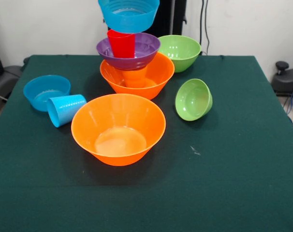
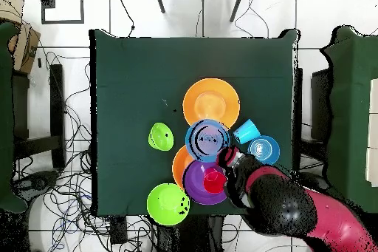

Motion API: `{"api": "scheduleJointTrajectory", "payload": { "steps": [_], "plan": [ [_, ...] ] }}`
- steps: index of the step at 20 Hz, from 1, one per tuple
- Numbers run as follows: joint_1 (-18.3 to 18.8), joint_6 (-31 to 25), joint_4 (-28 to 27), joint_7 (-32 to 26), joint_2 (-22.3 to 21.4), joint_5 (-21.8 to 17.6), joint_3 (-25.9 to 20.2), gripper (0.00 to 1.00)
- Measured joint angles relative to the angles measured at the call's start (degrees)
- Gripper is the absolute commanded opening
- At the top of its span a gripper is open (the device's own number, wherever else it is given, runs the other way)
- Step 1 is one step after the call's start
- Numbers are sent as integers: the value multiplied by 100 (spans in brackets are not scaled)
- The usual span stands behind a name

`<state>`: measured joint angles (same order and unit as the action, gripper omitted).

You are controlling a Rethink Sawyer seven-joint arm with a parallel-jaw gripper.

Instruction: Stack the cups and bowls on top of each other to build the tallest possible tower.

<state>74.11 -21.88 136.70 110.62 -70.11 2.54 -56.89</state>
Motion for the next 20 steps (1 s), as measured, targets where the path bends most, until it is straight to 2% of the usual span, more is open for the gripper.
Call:
{"api": "scheduleJointTrajectory", "payload": {
  "steps": [20],
  "plan": [
    [73, 308, 187, 0, 28, 1, -78, 0]
  ]
}}
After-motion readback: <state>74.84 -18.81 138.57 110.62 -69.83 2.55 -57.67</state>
